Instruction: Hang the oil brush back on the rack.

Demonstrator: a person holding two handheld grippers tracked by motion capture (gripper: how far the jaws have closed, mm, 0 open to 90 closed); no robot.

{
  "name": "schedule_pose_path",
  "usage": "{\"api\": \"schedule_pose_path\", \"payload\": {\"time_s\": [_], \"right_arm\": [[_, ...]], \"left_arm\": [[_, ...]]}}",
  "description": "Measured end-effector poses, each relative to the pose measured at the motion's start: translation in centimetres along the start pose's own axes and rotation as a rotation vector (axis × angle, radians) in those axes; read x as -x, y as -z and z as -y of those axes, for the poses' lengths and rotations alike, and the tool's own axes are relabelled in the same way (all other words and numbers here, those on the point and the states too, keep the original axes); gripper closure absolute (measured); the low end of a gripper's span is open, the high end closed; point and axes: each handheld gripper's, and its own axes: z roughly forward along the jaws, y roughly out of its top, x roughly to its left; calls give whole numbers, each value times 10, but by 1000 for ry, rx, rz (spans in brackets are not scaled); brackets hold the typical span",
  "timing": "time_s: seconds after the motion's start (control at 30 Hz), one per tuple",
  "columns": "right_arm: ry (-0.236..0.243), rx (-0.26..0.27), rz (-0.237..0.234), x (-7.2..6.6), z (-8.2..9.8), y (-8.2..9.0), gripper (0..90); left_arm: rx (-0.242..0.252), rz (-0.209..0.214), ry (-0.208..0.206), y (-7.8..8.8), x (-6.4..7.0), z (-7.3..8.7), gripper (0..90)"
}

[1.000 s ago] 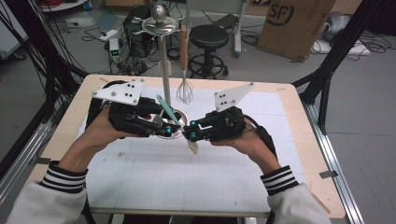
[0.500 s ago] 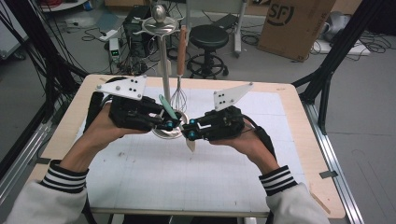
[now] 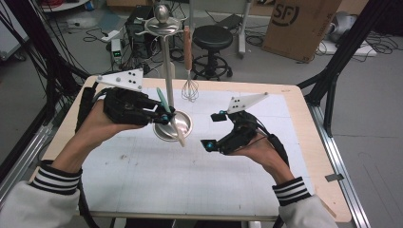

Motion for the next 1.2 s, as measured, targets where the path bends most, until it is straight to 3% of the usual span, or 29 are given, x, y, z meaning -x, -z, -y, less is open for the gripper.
{"api": "schedule_pose_path", "payload": {"time_s": [0.23,0.33,0.47,0.97,1.2], "right_arm": [[-10,-9,105,7,29,23,3],[-49,13,145,14,45,34,2],[-77,-1,189,24,63,43,3],[-84,33,266,27,97,77,3],[-85,29,228,26,112,78,3]], "left_arm": [[-53,-77,36,20,-14,0,792],[-69,-110,63,28,-21,0,792],[-97,-147,87,35,-30,-1,792],[-156,-218,106,53,-65,-19,792],[-171,-241,112,58,-82,-30,792]]}}
